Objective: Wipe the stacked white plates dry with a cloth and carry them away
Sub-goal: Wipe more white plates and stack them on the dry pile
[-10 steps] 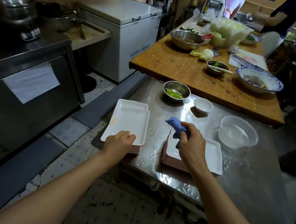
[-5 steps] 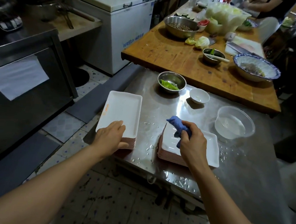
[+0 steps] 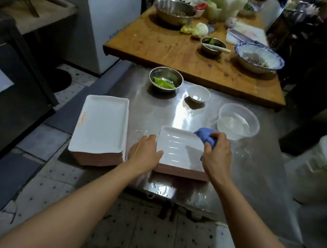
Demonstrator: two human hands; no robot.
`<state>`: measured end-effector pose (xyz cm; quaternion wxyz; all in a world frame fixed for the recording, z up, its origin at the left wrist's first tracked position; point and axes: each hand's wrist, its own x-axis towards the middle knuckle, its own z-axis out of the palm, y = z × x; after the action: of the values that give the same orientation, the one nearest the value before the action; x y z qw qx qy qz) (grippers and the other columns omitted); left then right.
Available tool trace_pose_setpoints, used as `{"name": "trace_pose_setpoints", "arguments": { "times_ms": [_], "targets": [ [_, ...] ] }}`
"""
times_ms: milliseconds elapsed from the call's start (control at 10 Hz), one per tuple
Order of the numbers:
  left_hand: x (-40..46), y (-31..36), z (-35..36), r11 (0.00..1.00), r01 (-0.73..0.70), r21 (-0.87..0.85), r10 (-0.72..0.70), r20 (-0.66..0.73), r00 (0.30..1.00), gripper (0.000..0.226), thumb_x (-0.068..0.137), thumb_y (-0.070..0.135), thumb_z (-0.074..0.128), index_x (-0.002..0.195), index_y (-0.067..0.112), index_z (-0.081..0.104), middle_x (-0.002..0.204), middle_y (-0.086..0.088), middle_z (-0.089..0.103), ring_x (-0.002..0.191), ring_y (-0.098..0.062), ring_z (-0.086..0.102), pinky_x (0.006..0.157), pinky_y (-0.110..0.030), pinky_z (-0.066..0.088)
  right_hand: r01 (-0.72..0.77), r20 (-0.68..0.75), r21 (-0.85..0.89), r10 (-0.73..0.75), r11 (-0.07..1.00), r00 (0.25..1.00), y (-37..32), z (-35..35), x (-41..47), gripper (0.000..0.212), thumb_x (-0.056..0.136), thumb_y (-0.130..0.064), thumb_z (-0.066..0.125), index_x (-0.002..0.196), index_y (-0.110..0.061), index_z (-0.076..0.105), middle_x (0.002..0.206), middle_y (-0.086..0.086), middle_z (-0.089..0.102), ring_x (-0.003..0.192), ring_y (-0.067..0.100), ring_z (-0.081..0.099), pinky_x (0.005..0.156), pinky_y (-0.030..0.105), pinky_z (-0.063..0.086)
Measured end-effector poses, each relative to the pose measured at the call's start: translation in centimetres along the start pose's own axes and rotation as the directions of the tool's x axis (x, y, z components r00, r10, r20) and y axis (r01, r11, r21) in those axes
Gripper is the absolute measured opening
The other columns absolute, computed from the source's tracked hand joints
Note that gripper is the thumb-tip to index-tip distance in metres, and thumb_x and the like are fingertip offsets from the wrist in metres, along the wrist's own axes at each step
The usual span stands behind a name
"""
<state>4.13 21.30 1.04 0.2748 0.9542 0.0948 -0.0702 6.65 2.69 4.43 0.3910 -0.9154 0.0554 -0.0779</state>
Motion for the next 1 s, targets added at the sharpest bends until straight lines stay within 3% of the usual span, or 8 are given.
{"name": "trace_pose_setpoints", "arguments": {
  "times_ms": [100,200,300,400,500,700,800,1000],
  "targets": [
    [1.4,0.2,1.2,0.999,0.030,0.026,-0.031,0.055,0.998,0.037,0.086,0.029,0.055,0.116,0.009,0.048,0.117,-0.012,0.053,0.106,-0.032,0.053,0.086,-0.040,0.046,-0.032,0.016,-0.093,0.034,0.995,0.999,1.5,0.0,1.2,0.025,0.090,-0.007,0.049,0.114,-0.005,0.053,0.120,0.016,0.051,0.109,0.030,0.050,0.094,0.044,0.043],
    [1.9,-0.1,1.7,0.999,0.040,0.018,-0.041,0.060,0.997,0.035,0.084,0.020,0.053,0.117,0.009,0.050,0.115,-0.013,0.056,0.103,-0.031,0.054,0.078,-0.034,0.043,0.027,0.110,-0.350,0.013,0.936,0.994,3.1,-0.1,1.3,0.021,0.089,-0.013,0.051,0.106,-0.005,0.059,0.126,0.015,0.048,0.119,0.034,0.042,0.103,0.042,0.032],
    [2.0,-0.3,2.0,0.999,0.021,-0.050,-0.019,0.041,0.999,0.036,0.082,0.011,0.052,0.117,0.007,0.052,0.108,-0.015,0.061,0.099,-0.032,0.055,0.074,-0.031,0.039,0.093,0.133,-0.397,-0.043,0.913,0.990,4.1,-0.1,1.2,0.028,0.085,-0.025,0.046,0.102,-0.008,0.061,0.122,0.012,0.048,0.115,0.029,0.041,0.092,0.038,0.033],
    [1.8,-0.3,2.0,0.991,0.001,-0.136,0.002,0.020,1.000,0.040,0.080,0.006,0.052,0.120,0.008,0.055,0.098,-0.017,0.065,0.093,-0.035,0.057,0.077,-0.035,0.044,0.114,0.186,-0.441,-0.033,0.890,0.982,4.9,0.4,1.5,0.042,0.087,-0.020,0.026,0.113,-0.007,0.057,0.126,0.004,0.045,0.114,0.022,0.040,0.085,0.032,0.032],
    [1.6,-0.4,1.9,0.981,-0.023,-0.194,0.022,-0.008,1.000,0.037,0.079,0.002,0.054,0.115,0.009,0.060,0.090,-0.019,0.066,0.088,-0.037,0.057,0.073,-0.035,0.044,0.127,0.203,-0.510,-0.024,0.851,0.979,5.6,1.3,2.4,0.031,0.096,-0.008,0.034,0.123,-0.005,0.050,0.130,0.009,0.041,0.118,0.023,0.037,0.092,0.032,0.033],
    [1.6,-0.5,2.1,0.966,-0.041,-0.255,0.039,-0.015,0.999,0.022,0.077,-0.002,0.055,0.089,0.017,0.055,0.062,0.004,0.046,0.076,-0.033,0.054,0.057,-0.030,0.029,0.180,0.250,-0.515,-0.054,0.838,0.967,3.0,4.4,3.2,0.034,0.093,-0.010,0.043,0.126,-0.005,0.047,0.133,0.014,0.038,0.120,0.029,0.038,0.085,0.034,0.040],
    [1.6,-0.5,2.2,0.963,-0.044,-0.264,0.038,-0.028,0.999,0.021,0.079,0.001,0.056,0.097,0.011,0.058,0.080,-0.014,0.060,0.080,-0.032,0.054,0.061,-0.028,0.030,0.298,0.350,-0.388,-0.160,0.872,0.923,1.2,6.4,2.4,0.039,0.092,-0.014,0.045,0.130,-0.004,0.045,0.141,0.012,0.031,0.125,0.030,0.036,0.084,0.036,0.044],
    [1.5,-0.4,2.1,0.962,-0.030,-0.271,0.023,-0.027,0.999,0.016,0.082,0.005,0.059,0.097,0.006,0.055,0.093,-0.021,0.061,0.087,-0.035,0.055,0.064,-0.029,0.031,0.461,0.437,-0.229,-0.332,0.858,0.836,-1.2,9.2,2.3,0.039,0.090,-0.013,0.050,0.127,-0.002,0.052,0.141,0.012,0.035,0.128,0.028,0.032,0.092,0.033,0.041]
  ]
}}
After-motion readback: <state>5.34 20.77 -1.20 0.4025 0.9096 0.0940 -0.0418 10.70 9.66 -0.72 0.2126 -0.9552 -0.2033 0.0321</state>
